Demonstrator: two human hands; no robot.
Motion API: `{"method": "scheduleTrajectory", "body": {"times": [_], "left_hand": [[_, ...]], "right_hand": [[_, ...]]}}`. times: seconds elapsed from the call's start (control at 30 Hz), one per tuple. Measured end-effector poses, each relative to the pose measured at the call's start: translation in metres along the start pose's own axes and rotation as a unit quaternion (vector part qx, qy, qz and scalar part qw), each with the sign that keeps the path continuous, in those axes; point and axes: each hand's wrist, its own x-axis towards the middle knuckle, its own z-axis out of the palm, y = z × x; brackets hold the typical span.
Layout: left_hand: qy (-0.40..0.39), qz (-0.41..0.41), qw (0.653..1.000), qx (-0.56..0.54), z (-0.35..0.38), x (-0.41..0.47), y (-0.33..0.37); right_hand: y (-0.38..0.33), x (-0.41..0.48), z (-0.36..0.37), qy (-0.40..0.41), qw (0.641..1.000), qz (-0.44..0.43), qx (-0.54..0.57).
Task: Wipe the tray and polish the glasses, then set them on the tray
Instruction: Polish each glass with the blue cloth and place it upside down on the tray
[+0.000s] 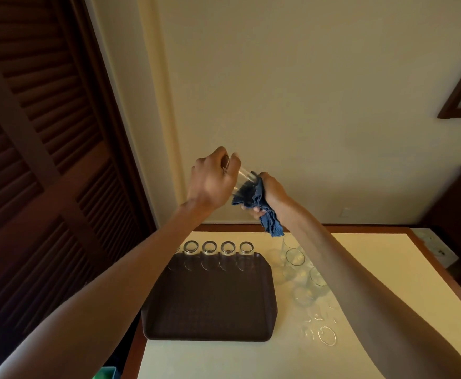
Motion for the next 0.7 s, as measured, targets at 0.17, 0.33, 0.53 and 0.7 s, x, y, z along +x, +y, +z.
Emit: {"method": "scheduleTrajectory", "body": {"times": [0.17, 0.33, 0.53, 0.7], "left_hand": [[0.048, 0.06, 0.996, 0.046, 0.007, -0.011, -0.007], [0.048, 0.019, 0.996, 0.079, 0.013, -0.018, -0.023], [0.042, -0.066, 0.994, 0.073, 0.013, -0.047, -0.054], [-0.008, -0.148, 0.985, 0.084, 0.031, -0.097, -0.086]], "right_hand": [[0.008, 0.002, 0.011, 0.033, 0.993, 0.032, 0.107], [0.032, 0.005, 0.011, 0.108, 0.992, -0.057, -0.027], [0.072, 0.021, -0.006, 0.05, 0.996, 0.035, 0.065], [0.132, 0.027, -0.016, 0.07, 0.987, 0.113, 0.092]]}}
